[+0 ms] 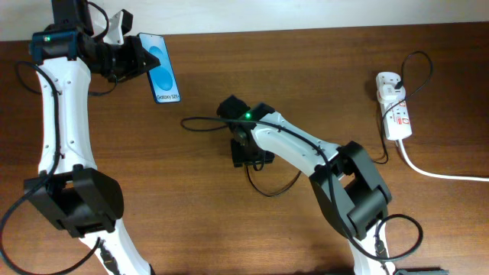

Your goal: Plug charger to phone and switch on socket

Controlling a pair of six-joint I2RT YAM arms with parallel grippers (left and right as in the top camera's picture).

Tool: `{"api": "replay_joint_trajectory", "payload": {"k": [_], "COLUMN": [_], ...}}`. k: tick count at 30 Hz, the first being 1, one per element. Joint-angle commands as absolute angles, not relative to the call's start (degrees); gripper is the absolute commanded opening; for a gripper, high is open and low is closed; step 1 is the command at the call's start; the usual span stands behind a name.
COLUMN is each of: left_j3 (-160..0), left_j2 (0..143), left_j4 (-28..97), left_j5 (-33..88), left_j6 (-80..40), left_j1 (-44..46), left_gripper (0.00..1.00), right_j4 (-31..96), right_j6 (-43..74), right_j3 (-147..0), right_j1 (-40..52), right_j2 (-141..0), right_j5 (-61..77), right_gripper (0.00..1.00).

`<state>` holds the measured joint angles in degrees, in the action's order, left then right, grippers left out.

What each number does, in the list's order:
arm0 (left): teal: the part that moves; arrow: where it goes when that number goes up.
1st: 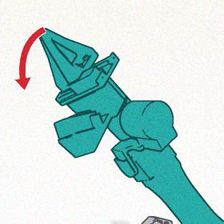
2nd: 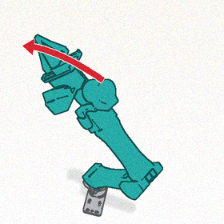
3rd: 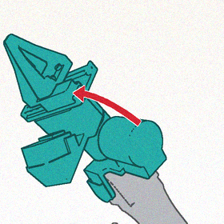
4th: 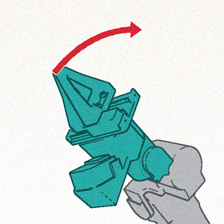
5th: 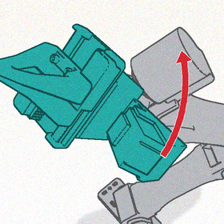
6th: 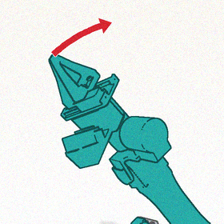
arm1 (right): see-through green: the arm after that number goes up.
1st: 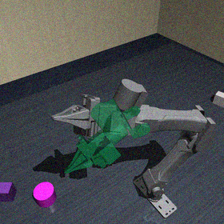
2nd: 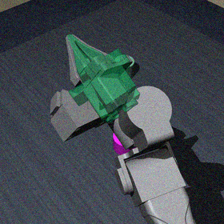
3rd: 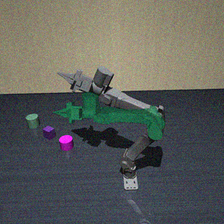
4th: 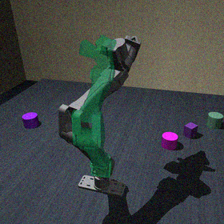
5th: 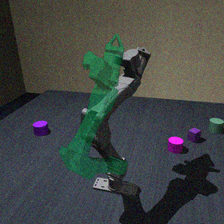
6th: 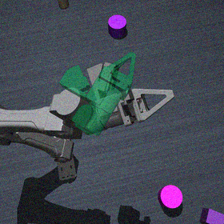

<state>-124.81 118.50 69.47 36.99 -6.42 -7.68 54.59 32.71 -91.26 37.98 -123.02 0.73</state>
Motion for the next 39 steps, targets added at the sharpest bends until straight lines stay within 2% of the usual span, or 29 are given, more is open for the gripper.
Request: {"api": "replay_joint_trajectory", "payload": {"k": [1,5,6,8,12,14,21,27,39], "left_j3": [-125.73,-125.73,-125.73,-125.73,-125.73,-125.73,-125.73,-125.73,-125.73], "left_j2": [117.56,117.56,117.56,117.56,117.56,117.56,117.56,117.56,117.56], "left_j4": [69.36,69.36,69.36,69.34,69.34,69.34,69.34,69.34,69.34], "left_j5": [37.69,37.69,37.67,37.67,37.67,37.67,37.67,37.67,37.69], "left_j6": [-5.74,-5.74,-5.74,-5.74,-5.74,-5.74,-5.74,-5.74,-5.74], "left_j1": [-8.05,-8.05,-8.05,-8.05,-8.05,-8.05,-8.05,-8.05,-8.05], "left_gripper": [0.00,0.00,0.00,0.00,0.00,0.00,0.00,0.00,0.00], "right_j4": [53.69,53.25,53.25,53.32,53.93,54.17,55.09,55.02,54.57], "right_j6": [33.50,33.50,33.50,33.50,34.59,35.00,34.98,35.00,34.98], "right_j3": [-92.27,-92.27,-92.27,-92.27,-92.27,-92.27,-92.27,-92.27,-92.27], "right_j1": [39.07,39.38,39.38,39.38,39.38,39.38,39.38,39.38,39.35], "right_j2": [-125.97,-127.09,-127.09,-127.09,-127.13,-127.13,-127.13,-127.13,-127.13], "right_j5": [-0.84,-0.86,-0.89,-0.84,-0.67,-0.51,1.32,1.41,2.55], "right_gripper": [0.53,0.47,0.39,0.35,0.33,0.29,0.29,0.22,0.16]}}
